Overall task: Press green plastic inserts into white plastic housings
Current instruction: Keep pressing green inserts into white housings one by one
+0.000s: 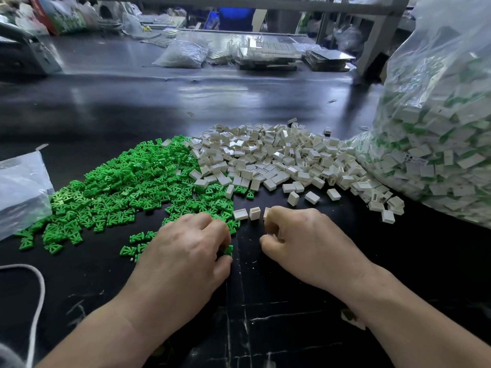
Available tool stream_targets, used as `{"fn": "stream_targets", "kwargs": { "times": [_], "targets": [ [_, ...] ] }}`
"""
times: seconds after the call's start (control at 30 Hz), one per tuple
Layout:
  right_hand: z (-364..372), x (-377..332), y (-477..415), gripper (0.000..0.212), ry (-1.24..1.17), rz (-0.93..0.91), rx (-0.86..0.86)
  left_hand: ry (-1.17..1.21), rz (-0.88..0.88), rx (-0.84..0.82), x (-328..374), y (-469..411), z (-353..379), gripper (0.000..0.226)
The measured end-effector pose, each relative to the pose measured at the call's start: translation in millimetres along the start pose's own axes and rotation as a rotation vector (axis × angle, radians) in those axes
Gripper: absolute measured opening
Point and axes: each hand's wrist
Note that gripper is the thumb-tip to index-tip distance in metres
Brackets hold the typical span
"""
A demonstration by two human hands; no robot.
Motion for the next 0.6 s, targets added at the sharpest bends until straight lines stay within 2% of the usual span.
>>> {"fn": "stream_targets", "kwargs": {
  "times": [0.07,0.13,0.2,0.37,0.47,0.6],
  "targets": [
    [-4.8,1.9,0.1,0.010,-0.226,0.090,-0.078,0.021,0.019,-0.015,1.2,-1.0,-1.5,0.024],
    [-10.6,1.5,0.7,0.017,-0.740,0.214,-0.216,0.042,0.043,-0.016,1.2,-0.6,-1.1,0.026],
    [-15.0,1.6,0.7,0.024,-1.105,0.269,-0.347,0.107,0.037,0.014,-0.1,1.0,0.9,0.025],
    [-15.6,-0.4,0.3,0.021,-1.458,0.220,-0.530,0.640,-0.157,0.141,3.8,4.5,-2.0,0.007],
    [-15.0,-1.2,1.0,0.020,-1.624,0.212,-0.564,0.872,-0.190,0.172,6.0,3.8,-3.6,0.011],
    [-14.0,-0.7,1.9,0.019,-1.707,0.191,-0.560,1.135,-0.199,0.171,8.3,3.6,-0.4,0.019]
  ]
}}
Point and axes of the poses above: each hand's wrist, its own y-axis away from the middle knuckle, its own z-axis out of the palm, x = y × z, and after that the axes turned 13 degrees about y, right-handed
